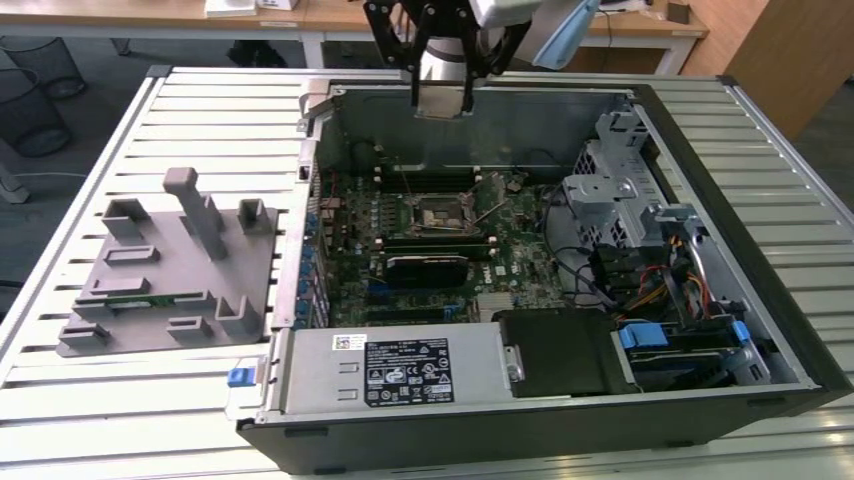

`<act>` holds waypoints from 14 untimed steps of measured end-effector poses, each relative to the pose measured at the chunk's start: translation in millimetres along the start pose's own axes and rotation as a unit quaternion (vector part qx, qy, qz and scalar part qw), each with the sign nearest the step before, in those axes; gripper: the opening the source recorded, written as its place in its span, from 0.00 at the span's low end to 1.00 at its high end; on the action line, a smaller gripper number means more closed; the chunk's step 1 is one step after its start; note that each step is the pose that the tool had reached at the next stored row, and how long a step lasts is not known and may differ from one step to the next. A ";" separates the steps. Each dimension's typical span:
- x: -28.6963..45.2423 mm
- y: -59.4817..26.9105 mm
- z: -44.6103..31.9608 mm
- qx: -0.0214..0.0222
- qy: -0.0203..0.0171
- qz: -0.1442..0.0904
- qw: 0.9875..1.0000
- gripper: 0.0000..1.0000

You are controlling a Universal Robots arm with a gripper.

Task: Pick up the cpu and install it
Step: 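Place the cpu into insertion slot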

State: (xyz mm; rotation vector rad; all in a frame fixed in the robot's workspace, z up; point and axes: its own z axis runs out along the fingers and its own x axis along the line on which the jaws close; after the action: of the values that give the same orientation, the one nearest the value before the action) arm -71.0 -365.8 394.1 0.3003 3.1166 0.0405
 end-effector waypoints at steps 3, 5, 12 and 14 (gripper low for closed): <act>0.0 0.0 0.3 0.001 -0.001 0.024 1.000 0.53; 0.0 0.0 0.4 0.002 -0.001 0.036 0.999 0.53; 0.0 0.0 0.9 0.003 -0.003 0.074 0.997 0.53; 0.0 0.0 1.1 0.004 -0.003 0.085 0.996 0.53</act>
State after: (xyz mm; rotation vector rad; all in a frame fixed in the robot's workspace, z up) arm -71.0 -365.7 393.0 0.5630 3.0771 0.0272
